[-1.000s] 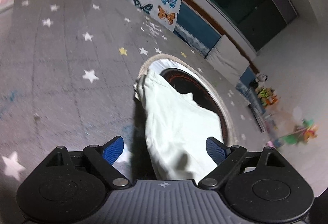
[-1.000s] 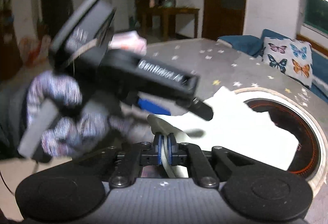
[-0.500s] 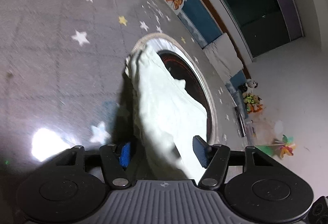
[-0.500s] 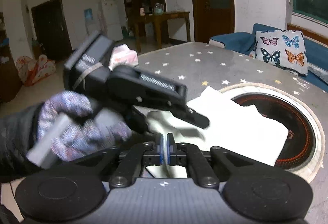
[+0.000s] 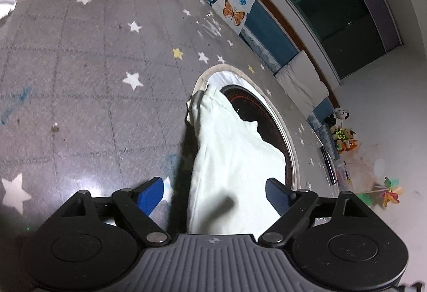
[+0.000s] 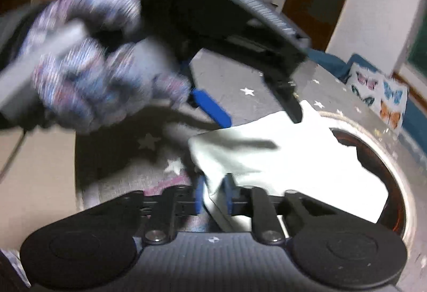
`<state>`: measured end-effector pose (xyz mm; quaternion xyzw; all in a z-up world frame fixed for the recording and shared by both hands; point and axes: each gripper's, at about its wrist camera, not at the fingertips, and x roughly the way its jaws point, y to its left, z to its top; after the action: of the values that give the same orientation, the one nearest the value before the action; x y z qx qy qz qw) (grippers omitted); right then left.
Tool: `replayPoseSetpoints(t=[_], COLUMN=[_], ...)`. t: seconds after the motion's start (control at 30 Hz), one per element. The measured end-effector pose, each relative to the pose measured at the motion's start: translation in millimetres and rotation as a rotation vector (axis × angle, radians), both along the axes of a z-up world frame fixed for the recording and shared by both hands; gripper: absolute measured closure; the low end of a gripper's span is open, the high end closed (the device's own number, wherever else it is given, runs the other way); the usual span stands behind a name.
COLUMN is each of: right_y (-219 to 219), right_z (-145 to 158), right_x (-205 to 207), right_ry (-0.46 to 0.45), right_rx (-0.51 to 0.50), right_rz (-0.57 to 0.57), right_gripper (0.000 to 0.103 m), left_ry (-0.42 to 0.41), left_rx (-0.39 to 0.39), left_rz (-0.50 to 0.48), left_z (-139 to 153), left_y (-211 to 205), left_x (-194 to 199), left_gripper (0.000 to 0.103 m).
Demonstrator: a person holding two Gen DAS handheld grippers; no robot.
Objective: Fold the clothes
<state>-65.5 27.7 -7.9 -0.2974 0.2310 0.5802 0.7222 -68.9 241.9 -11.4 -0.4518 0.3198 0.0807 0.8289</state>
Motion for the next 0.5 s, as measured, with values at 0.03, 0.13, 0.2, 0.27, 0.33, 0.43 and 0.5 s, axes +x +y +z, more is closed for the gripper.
replayPoseSetpoints(t=[0.03,0.13,0.2,0.27,0.33,0.43,0.5], right_y=[-2.2,-15.4,-25.5,-33.5,-37.3,-40.1,-41.2], right_z=[3.7,24.2,37.4,46.9,49.4,49.2,48.2], right_x=[5.0,26.1,35.8,41.7,46.6,47.8,47.0], right_ry=[0.035,0.172,0.228,0.263,0.287,0.299,0.301], right_rx=[0.017,0.105,0.154,0.191,0.208,0.211,0.205], right_rz=[-0.014,-0.074,-0.108,-0.131,-0.144,-0.147,-0.144], right_gripper=[0.097,0.099,0.099,0.099,0.099,0.099,0.099], left_ry=[-0.002,-0.017,-0.034,-0.045,-0.058,-0.078,-0.092], left_rx=[-0.01,-0.054,-0.086,-0.113,-0.145,-0.205,-0.221], left_rz=[0.0,0.0,-0.005,-0.019,-0.034,-0.032,-0.029], left_z=[-1.2,-4.3,-5.9,-7.6,-10.1,-17.4,-20.6], left_y=[-0.3,-1.7,-3.7,-8.1,-12.0,-11.8,-10.7], left_x=[0.4,3.5,7.2,14.2,21.5,30.0,31.7], left_gripper=[0.017,0.016,0.016,0.017,0.019,0.031,0.041])
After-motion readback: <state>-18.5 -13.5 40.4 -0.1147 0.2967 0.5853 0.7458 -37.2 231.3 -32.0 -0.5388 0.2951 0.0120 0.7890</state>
